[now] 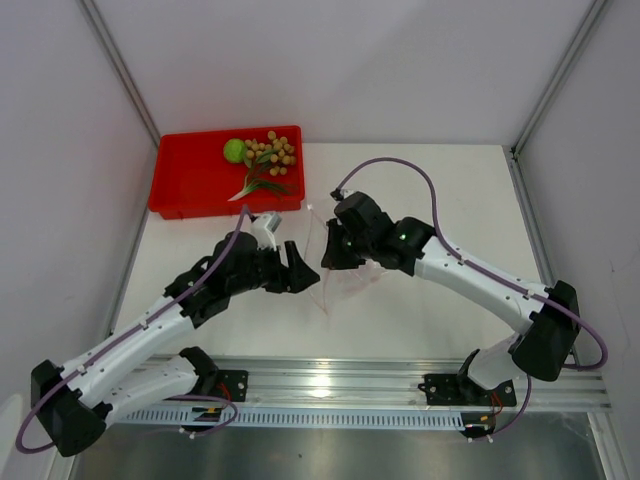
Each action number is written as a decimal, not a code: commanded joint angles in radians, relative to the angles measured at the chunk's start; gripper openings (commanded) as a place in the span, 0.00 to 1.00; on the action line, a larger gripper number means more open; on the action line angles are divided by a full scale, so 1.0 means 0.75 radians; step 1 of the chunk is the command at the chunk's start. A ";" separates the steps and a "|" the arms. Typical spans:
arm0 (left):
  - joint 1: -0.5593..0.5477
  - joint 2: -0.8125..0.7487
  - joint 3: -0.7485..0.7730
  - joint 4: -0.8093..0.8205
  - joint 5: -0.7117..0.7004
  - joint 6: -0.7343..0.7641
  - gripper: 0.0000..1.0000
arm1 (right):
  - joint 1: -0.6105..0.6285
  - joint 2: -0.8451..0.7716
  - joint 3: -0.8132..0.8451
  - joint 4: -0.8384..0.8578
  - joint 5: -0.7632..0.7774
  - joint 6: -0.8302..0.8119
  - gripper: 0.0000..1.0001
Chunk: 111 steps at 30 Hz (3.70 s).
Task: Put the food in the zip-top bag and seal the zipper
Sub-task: Open the zipper of the food storage bag at the center of the board, then pick up the fake vegetable from the bin.
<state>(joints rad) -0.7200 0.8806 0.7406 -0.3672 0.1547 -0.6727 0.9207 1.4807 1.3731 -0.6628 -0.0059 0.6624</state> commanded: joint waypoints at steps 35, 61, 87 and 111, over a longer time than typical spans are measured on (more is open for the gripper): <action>-0.146 0.174 0.201 0.115 -0.053 -0.066 0.01 | 0.077 -0.291 -0.227 0.202 0.282 -0.092 0.99; -0.169 0.186 0.256 0.093 -0.030 -0.025 0.00 | 0.038 -0.211 -0.156 0.174 0.339 -0.169 0.00; -0.142 0.247 0.270 0.097 -0.090 0.013 0.05 | -0.148 -0.397 -0.219 -0.055 0.382 -0.229 0.00; 0.516 0.588 0.775 -0.020 -0.372 0.210 0.94 | -0.356 -0.248 -0.123 -0.092 0.397 -0.312 0.00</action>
<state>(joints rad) -0.3782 1.2465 1.2453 -0.3630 -0.0597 -0.5480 0.6594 1.2861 1.2327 -0.7582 0.2993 0.4652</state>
